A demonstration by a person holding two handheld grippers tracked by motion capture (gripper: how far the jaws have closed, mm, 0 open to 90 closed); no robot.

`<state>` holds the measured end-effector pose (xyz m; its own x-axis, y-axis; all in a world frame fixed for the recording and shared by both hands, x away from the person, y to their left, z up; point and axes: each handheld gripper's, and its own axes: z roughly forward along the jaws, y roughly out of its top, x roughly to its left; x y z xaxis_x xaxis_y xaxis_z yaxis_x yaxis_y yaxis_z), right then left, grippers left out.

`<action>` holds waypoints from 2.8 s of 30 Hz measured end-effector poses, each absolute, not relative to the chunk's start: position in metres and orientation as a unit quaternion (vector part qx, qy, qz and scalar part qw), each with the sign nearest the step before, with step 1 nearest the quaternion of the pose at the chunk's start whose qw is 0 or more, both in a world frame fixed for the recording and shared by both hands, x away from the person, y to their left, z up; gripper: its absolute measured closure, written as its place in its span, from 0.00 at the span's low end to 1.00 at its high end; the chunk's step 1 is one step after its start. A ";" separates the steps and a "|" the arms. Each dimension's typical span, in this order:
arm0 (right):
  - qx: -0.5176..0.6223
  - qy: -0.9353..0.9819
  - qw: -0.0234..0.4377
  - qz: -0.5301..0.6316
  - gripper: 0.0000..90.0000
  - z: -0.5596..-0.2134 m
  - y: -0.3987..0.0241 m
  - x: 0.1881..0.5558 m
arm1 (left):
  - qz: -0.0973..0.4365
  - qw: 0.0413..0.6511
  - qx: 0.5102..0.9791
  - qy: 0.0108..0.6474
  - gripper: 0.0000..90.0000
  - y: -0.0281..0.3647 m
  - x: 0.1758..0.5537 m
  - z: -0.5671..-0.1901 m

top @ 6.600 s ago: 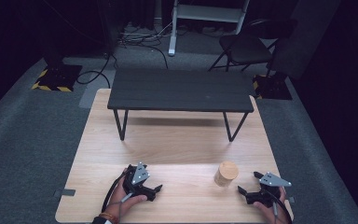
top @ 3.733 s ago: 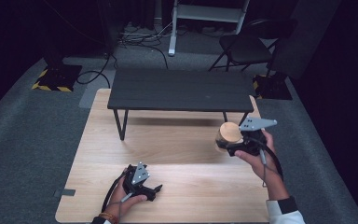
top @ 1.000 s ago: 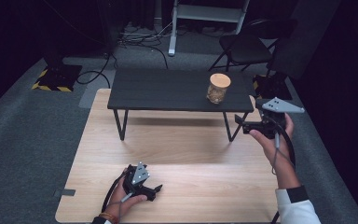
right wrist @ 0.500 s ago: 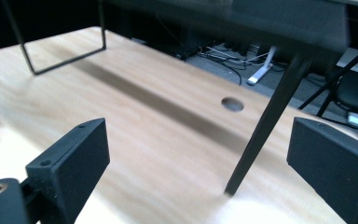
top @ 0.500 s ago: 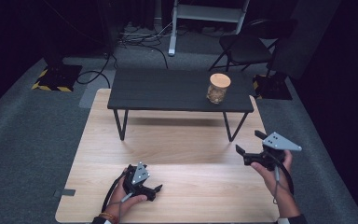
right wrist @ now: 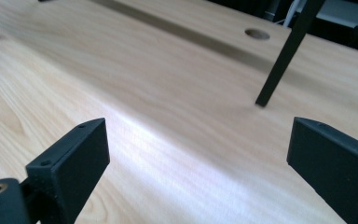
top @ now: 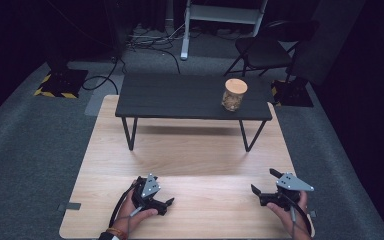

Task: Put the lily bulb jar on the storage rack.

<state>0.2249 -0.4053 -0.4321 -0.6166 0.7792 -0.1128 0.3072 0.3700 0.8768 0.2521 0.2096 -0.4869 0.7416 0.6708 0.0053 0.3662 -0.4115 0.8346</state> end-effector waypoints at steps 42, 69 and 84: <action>0.387 0.795 0.211 0.417 0.03 -0.481 -0.414 0.228 | 0.173 0.441 0.822 0.316 0.01 0.209 0.252 -0.487; 0.388 0.796 0.211 0.415 0.01 -0.480 -0.413 0.229 | 0.173 0.441 0.822 0.316 0.01 0.209 0.252 -0.487; 0.390 0.795 0.212 0.413 0.00 -0.480 -0.413 0.229 | 0.173 0.441 0.822 0.315 0.01 0.210 0.252 -0.487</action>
